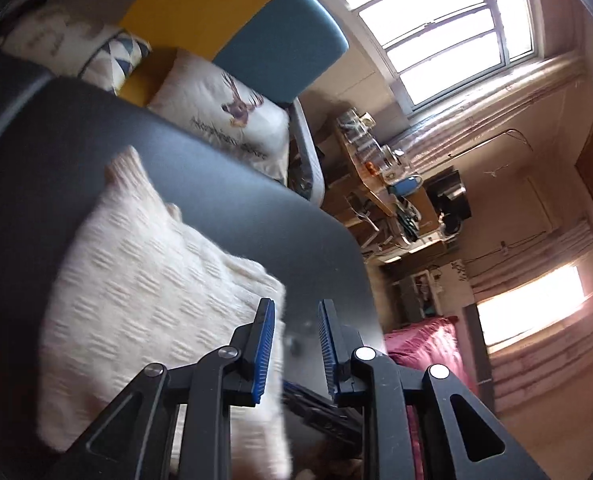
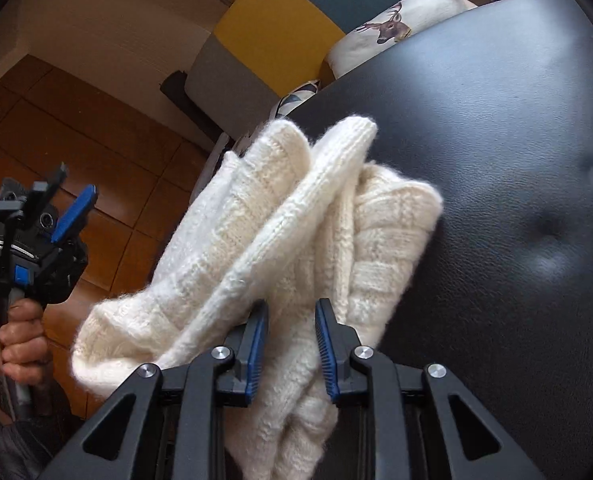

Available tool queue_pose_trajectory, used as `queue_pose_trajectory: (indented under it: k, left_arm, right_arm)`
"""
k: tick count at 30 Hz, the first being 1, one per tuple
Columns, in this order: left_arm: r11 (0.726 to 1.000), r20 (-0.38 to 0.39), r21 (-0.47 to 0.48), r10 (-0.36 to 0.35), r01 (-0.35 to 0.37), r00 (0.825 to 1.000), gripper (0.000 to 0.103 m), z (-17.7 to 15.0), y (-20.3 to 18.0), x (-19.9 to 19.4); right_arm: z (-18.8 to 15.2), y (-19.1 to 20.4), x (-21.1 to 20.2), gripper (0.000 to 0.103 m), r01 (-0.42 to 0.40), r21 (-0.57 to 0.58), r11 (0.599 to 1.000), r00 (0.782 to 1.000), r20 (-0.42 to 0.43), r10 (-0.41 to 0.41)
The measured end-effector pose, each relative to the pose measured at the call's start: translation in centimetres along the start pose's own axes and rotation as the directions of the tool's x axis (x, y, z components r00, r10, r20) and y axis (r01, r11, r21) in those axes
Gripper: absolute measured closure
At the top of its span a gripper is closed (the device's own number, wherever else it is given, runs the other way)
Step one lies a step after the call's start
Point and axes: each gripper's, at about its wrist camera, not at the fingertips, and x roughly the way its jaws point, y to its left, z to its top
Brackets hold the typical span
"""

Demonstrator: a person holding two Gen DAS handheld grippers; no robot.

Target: Fold clothes

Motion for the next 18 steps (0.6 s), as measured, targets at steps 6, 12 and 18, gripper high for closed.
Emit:
queue_pose_trajectory:
  k: [6, 12, 18]
  left_arm:
    - [0.966, 0.032, 0.09, 0.239, -0.241, 0.971, 0.077, -2.3, 7.6, -3.6]
    - [0.967, 0.008, 0.146, 0.208, -0.207, 0.978, 0.078, -6.1, 10.5, -3.0]
    - [0.953, -0.029, 0.278, 0.135, -0.122, 0.99, 0.078, -7.2, 7.9, -1.6]
  right_arm:
    - [-0.5, 4.3, -5.8, 0.076, -0.039, -0.115, 0.993, 0.998, 0.045, 0.044]
    - [5.4, 15.6, 0.7, 0.075, -0.191, -0.276, 0.942, 0.97, -0.2, 0.138]
    - [5.6, 18.9, 7.6, 0.075, -0.216, -0.266, 0.94, 0.914, -0.395, 0.098]
